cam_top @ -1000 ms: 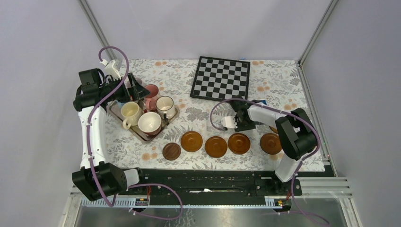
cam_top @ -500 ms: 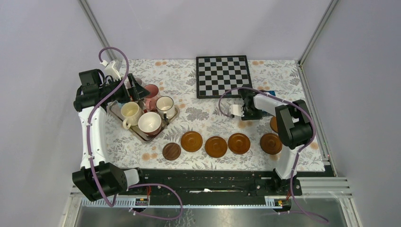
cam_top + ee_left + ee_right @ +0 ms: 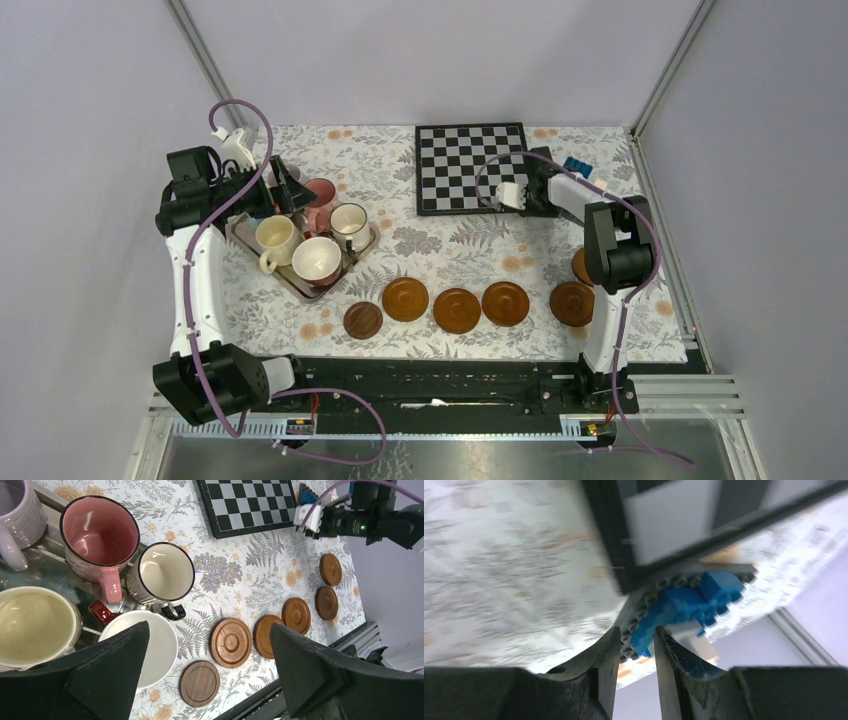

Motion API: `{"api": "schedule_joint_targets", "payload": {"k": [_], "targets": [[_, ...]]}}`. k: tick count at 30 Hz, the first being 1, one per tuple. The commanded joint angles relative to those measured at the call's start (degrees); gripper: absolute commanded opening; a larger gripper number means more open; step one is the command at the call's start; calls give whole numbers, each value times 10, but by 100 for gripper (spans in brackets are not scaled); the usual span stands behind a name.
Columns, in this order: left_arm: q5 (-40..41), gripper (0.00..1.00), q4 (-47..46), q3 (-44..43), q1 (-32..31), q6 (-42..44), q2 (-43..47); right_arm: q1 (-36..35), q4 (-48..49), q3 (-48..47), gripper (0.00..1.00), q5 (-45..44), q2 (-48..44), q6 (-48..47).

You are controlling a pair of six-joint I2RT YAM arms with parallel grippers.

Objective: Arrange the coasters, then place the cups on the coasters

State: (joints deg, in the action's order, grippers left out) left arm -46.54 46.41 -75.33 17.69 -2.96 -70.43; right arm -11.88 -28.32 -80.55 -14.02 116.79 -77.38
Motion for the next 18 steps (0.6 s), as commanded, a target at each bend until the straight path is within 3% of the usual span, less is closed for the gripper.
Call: {"api": "schedule_joint_targets", "payload": {"k": [1,7,11,18], "targets": [[-18,99,-24,6,4,13,11,8,79,-41,39,-8,5,-16],[-19,99,-23,8,4,19,11,12,66,-49,40,12,-17,4],[-43,99,-18,8,3,41,9,11,1,-77,42,76,-62,55],[-40,99,14,-6,-42,115,3,8,-162,-104,59,260,-192,148]]}}
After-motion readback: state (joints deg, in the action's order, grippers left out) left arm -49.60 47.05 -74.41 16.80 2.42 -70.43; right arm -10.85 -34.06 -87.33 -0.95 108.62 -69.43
